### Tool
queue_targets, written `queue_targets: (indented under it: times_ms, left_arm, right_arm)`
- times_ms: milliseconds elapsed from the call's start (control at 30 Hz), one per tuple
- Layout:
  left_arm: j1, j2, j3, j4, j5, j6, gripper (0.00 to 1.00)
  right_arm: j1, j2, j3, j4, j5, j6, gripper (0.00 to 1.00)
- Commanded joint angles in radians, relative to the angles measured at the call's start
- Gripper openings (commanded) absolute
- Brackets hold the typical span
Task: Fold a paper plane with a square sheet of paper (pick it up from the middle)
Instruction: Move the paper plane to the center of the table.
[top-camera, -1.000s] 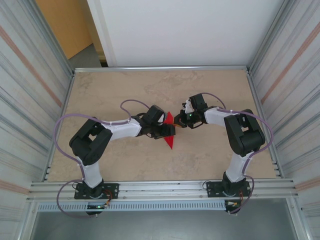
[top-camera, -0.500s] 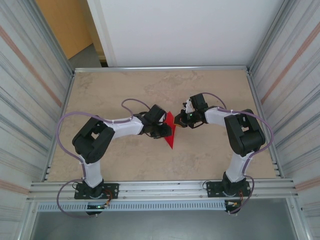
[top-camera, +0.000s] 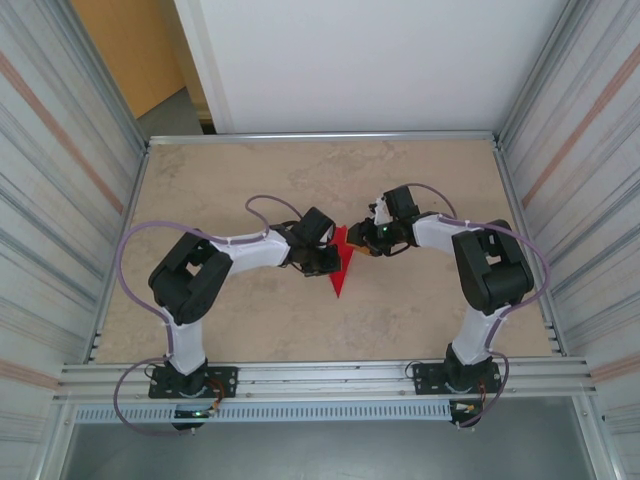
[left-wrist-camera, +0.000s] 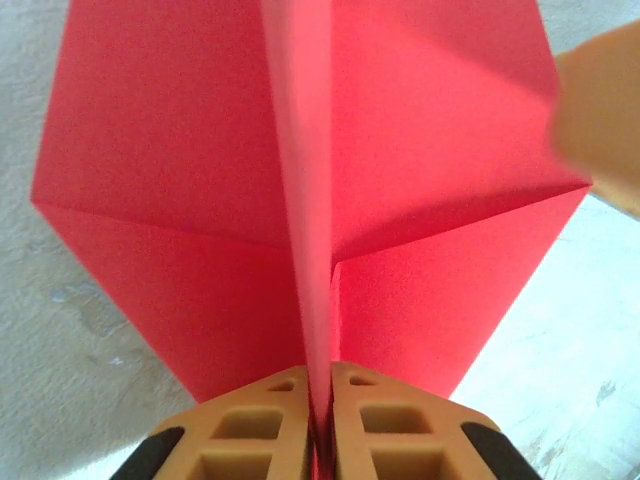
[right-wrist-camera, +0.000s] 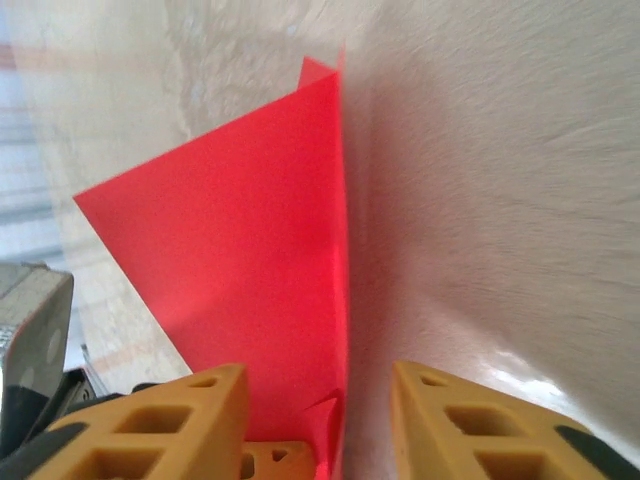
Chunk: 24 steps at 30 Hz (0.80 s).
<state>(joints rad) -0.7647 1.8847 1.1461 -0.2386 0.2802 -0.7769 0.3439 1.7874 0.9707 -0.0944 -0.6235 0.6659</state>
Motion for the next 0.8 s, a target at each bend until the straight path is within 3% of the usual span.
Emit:
queue_targets:
  times_ms: [0, 233, 400, 767]
  left_arm:
    - [0.019, -0.047, 0.033, -0.110, -0.055, 0.065, 0.12]
    - [0.086, -0.084, 0.115, -0.385, -0.238, 0.192, 0.12]
    - [0.104, -0.029, 0.193, -0.481, -0.342, 0.234, 0.12]
    - [0.103, 0.074, 0.256, -0.467, -0.319, 0.226, 0.19]
  right_arm:
    - [-0.027, -0.081, -0.014, -0.031, 0.073, -0.032, 0.50]
    - [-0.042, -0.146, -0.018, -0.089, 0.228, -0.070, 0.55]
    - [-0.042, -0.149, -0.023, -0.095, 0.256, -0.071, 0.54]
    - [-0.043, -0.151, -0.029, -0.098, 0.282, -0.072, 0.53]
